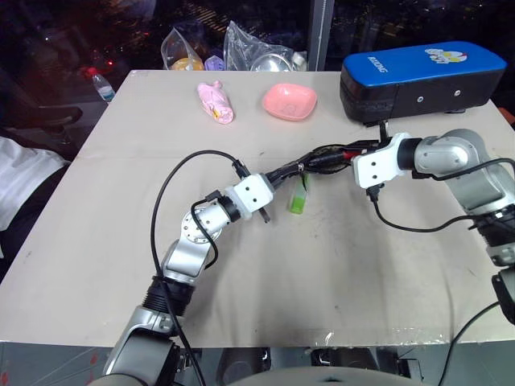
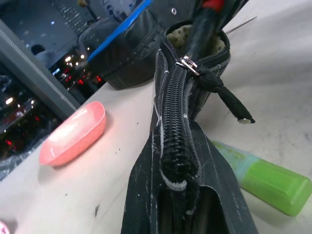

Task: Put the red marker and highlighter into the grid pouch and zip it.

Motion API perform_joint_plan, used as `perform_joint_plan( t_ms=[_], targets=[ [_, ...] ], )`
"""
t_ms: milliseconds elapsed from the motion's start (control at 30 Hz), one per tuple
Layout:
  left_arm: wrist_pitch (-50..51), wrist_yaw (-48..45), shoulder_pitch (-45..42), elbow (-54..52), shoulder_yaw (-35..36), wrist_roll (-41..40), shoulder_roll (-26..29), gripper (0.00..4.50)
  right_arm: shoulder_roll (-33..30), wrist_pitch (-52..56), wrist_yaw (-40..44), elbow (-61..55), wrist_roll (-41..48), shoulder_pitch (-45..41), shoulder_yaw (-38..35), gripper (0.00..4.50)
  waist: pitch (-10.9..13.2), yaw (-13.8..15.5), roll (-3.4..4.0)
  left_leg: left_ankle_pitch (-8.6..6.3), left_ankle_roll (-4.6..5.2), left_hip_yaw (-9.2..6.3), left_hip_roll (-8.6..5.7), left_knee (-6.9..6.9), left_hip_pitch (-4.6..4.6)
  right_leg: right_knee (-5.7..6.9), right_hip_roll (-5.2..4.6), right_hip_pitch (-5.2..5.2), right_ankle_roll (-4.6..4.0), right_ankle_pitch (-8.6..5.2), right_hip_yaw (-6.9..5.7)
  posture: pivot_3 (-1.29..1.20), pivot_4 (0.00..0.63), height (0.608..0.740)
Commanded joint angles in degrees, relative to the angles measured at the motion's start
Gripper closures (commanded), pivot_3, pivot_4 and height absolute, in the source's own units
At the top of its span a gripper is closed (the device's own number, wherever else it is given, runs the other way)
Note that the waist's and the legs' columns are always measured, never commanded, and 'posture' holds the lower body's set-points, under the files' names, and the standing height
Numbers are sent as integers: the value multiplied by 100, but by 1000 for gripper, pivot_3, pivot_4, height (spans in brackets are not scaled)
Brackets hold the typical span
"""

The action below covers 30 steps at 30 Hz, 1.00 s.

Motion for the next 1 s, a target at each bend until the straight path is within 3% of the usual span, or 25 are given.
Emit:
perform_joint_plan(
  t_ms=[33, 333, 467, 533, 633, 833, 1000],
  targets=[
    [-115, -18, -180, -255, -85, -3, -84, 4500, 349, -593, -123, 286, -221, -412, 195, 4208, 0, -4, 0, 0, 0, 2, 1, 0, 0, -1, 0, 0, 0, 0, -1, 0, 150, 740],
    [101, 126, -224, -173, 100, -264, -281, 4500, 1250, -871, -631, 1455, -156, -613, 116, 4208, 1, 1, 1, 2, -4, 31, 3, 4, 3, 12, -2, -1, 0, 0, 1, 0, 150, 740],
    [192, 243, -286, -52, 264, -302, -319, 4500, 1191, -989, -512, 1657, 74, -713, -34, 2697, 1, -4, 2, 3, -4, 33, 2, 5, 1, 12, -4, -1, 0, 0, 1, 0, 150, 740],
    [200, 261, -299, -12, 308, -317, -309, 4500, 1159, -976, -485, 1582, 270, -709, -172, 1752, 1, -3, 2, 3, -4, 31, 3, 4, 2, 13, -4, -1, 0, 0, 0, 0, 150, 740],
    [168, 327, -354, 138, 441, -313, -227, 4500, 1024, -171, 33, 928, 1247, -564, -678, 194, 3, -9, 4, 3, -4, 32, 3, 4, 2, 13, -4, -1, 0, 0, 0, 0, 150, 740],
    [157, 421, -463, 346, 642, -393, -204, 4500, 1010, 2031, 222, -1014, 2586, 74, -1331, 86, 3, 1, 4, 2, -4, -2, 7, 3, 1, 13, -4, 0, -1, 0, -3, 0, 150, 740],
    [149, 493, -546, 552, 854, -460, -125, 4500, 1539, 4080, -657, -2524, 3112, 1059, -1419, 86, 0, -1, 0, 2, -4, -14, 6, 4, 0, 18, -3, 1, -1, 1, -6, 0, 150, 740]
  ],
)
